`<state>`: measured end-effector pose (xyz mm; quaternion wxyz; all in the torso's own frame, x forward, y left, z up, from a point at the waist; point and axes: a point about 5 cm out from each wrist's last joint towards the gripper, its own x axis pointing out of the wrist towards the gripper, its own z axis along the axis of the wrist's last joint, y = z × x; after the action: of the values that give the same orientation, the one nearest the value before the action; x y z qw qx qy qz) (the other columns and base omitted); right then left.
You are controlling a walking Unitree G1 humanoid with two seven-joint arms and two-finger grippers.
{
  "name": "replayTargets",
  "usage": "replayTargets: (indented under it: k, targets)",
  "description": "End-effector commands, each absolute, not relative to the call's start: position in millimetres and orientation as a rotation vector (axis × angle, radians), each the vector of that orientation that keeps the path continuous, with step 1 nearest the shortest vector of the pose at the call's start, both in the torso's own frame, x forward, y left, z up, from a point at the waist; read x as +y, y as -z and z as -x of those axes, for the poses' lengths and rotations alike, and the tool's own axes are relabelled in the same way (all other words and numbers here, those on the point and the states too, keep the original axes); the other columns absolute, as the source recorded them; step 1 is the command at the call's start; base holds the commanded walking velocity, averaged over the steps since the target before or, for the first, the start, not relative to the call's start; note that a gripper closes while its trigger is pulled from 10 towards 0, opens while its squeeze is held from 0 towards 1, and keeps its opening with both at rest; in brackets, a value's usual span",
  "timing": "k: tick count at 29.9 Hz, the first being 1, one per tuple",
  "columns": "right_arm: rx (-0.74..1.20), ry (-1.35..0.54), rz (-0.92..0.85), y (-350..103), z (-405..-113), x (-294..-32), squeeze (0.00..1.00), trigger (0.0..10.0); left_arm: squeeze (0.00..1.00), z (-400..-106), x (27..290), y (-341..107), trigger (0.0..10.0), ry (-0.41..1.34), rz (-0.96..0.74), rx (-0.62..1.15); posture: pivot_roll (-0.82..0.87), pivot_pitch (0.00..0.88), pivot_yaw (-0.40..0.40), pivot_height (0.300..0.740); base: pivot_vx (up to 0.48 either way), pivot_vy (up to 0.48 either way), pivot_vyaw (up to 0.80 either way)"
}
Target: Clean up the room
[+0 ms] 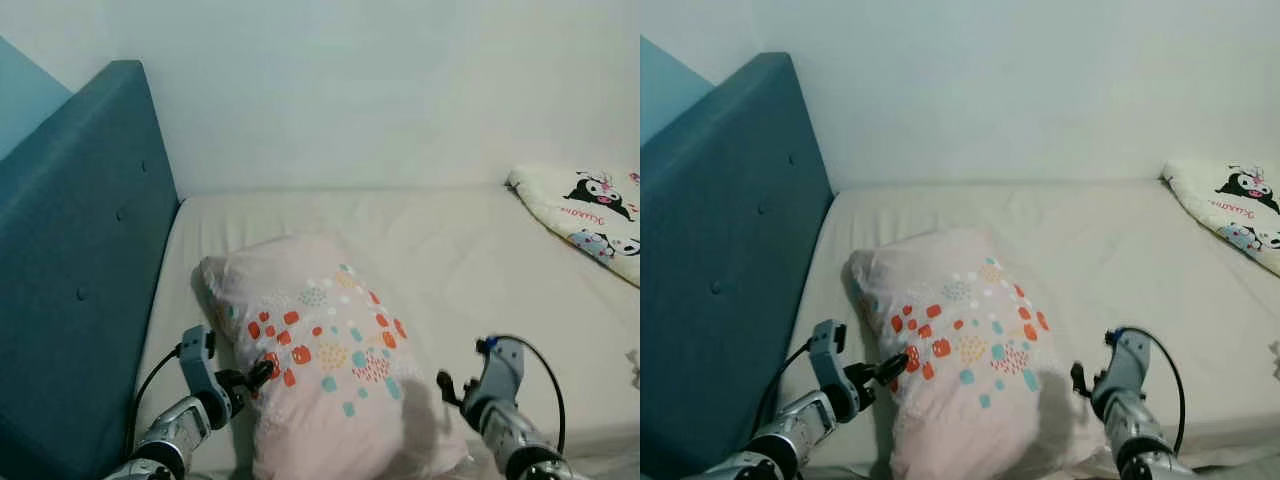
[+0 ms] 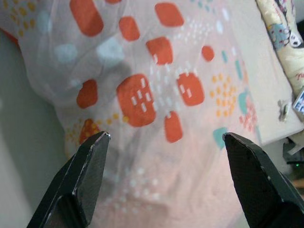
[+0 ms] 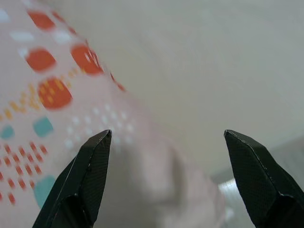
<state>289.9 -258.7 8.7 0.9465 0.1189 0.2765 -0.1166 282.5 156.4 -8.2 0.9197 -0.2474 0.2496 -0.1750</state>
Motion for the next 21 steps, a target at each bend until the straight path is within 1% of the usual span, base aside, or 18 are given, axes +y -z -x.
replayTargets:
  k: [1, 3, 7, 8, 9, 10, 12, 13, 16, 21]
  targets:
    - [0.529, 0.227, -0.254, -13.5, -293.6, -259.5, 0.0, 10.0, 0.0, -281.7, 153.9, 8.4, 10.0, 0.38, 0.495, 0.508, -0.1, 0.0, -0.046, 0.645, 0.0, 0.0, 0.0]
    - [0.485, 0.202, -0.257, -22.4, -301.4, -259.2, 0.0, 10.0, 0.0, -285.2, 151.8, 3.9, 10.0, 0.405, 0.505, 0.481, -0.11, 0.0, -0.044, 0.635, 0.0, 0.0, 0.0]
    - [0.446, 0.183, -0.265, -30.0, -307.4, -259.4, 0.0, 10.0, 0.0, -288.2, 149.7, 0.6, 10.0, 0.421, 0.507, 0.463, -0.11, 0.0, -0.044, 0.625, 0.0, 0.0, 0.0]
    - [0.431, 0.174, -0.269, -33.0, -309.6, -259.5, 0.0, 10.0, 0.01, -289.2, 149.3, -0.6, 10.0, 0.423, 0.505, 0.456, -0.11, 0.0, -0.044, 0.62, 0.0, 0.0, 0.0]
    - [0.42, 0.164, -0.273, -35.0, -311.2, -259.2, 0.0, 10.0, 0.05, -290.0, 149.4, -1.5, 10.0, 0.425, 0.505, 0.451, -0.11, 0.0, -0.044, 0.615, 0.0, 0.0, 0.0]
    - [0.415, 0.156, -0.275, -36.1, -312.1, -258.8, 0.0, 10.0, 0.95, -290.5, 149.5, -2.1, 10.0, 0.426, 0.504, 0.448, -0.11, 0.0, -0.044, 0.61, 0.0, 0.0, 0.0]
    - [0.407, 0.143, -0.282, -37.2, -313.0, -257.8, 0.0, 10.0, 0.95, -291.4, 149.8, -3.0, 10.0, 0.424, 0.506, 0.442, -0.11, 0.0, -0.044, 0.605, 0.0, 0.0, 0.0]
    - [0.399, 0.129, -0.288, -38.1, -314.0, -256.4, 0.0, 10.0, 1.0, -292.6, 150.0, -4.6, 10.0, 0.427, 0.508, 0.432, -0.12, 0.0, -0.042, 0.6, 0.0, 0.0, 0.0]
    - [0.382, 0.095, -0.303, -39.2, -315.4, -252.6, 0.0, 10.0, 1.0, -299.2, 152.1, -12.7, 10.0, 0.425, 0.528, 0.378, -0.12, 0.0, -0.038, 0.58, 0.0, 0.0, 0.0]
    - [0.383, 0.077, -0.311, -37.1, -314.3, -249.4, 0.0, 10.0, 1.0, -309.2, 153.9, -25.4, 10.0, 0.436, 0.545, 0.311, -0.12, 0.0, -0.034, 0.56, 0.0, 0.0, 0.0]
